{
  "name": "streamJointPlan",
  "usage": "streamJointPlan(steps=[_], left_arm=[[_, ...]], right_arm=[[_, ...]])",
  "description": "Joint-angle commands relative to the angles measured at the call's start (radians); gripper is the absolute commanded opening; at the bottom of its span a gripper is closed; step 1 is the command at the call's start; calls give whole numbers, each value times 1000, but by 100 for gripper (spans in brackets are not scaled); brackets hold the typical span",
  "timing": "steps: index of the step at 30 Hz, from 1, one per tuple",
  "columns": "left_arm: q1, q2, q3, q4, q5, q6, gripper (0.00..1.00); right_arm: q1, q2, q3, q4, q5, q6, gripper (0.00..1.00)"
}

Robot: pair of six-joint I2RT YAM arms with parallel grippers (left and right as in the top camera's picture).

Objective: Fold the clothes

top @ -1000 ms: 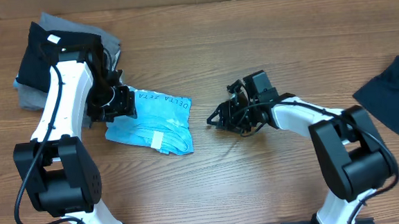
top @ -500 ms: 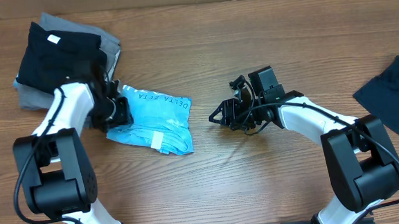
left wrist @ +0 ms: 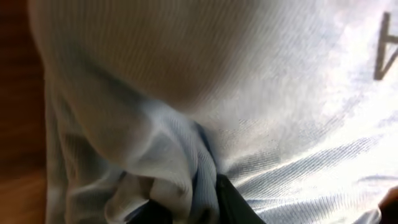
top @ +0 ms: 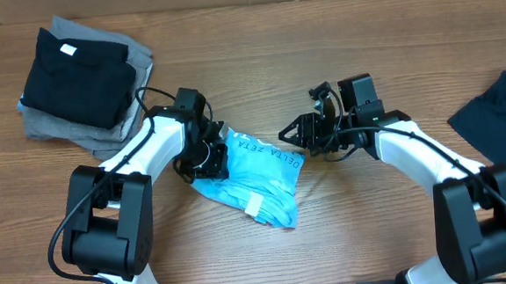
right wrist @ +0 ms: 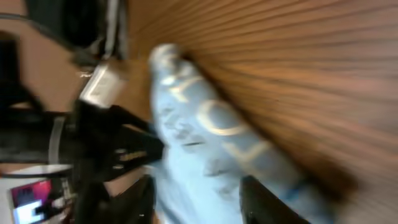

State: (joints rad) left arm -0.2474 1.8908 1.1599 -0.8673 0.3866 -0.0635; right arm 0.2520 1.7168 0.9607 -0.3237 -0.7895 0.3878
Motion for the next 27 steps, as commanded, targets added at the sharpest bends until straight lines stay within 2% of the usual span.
streamJointPlan(steps=[1,6,8,11,14,16,19,24,26,27], left_arm=[[15,5,64,-96,49,-11,20],[87,5,225,-262,-137,-26,22],[125,5,284,-313,-177,-26,32],[172,5,330,-357,-173,-6,54],[204,5,324,-373,-169,9,67],[212,5,297,-356,-120,52,71],[208,5,185,-253,43,179,82],[206,8,24,-56,143,191,94],[206,12,-22,-9,177,190,100],[206,13,-35,3,198,190,100]], right_arm=[[76,-26,1,-46,-56,-24,19],[169,-7,1,-181,145,105,8],[201,5,-6,-207,197,149,8],[233,26,-23,-200,243,229,8],[238,55,-26,-199,253,301,8],[238,73,-26,-204,250,344,9],[238,75,-26,-202,249,346,11],[238,75,-26,-203,249,346,12],[238,75,-26,-203,249,345,12],[238,75,-26,-203,249,345,12]])
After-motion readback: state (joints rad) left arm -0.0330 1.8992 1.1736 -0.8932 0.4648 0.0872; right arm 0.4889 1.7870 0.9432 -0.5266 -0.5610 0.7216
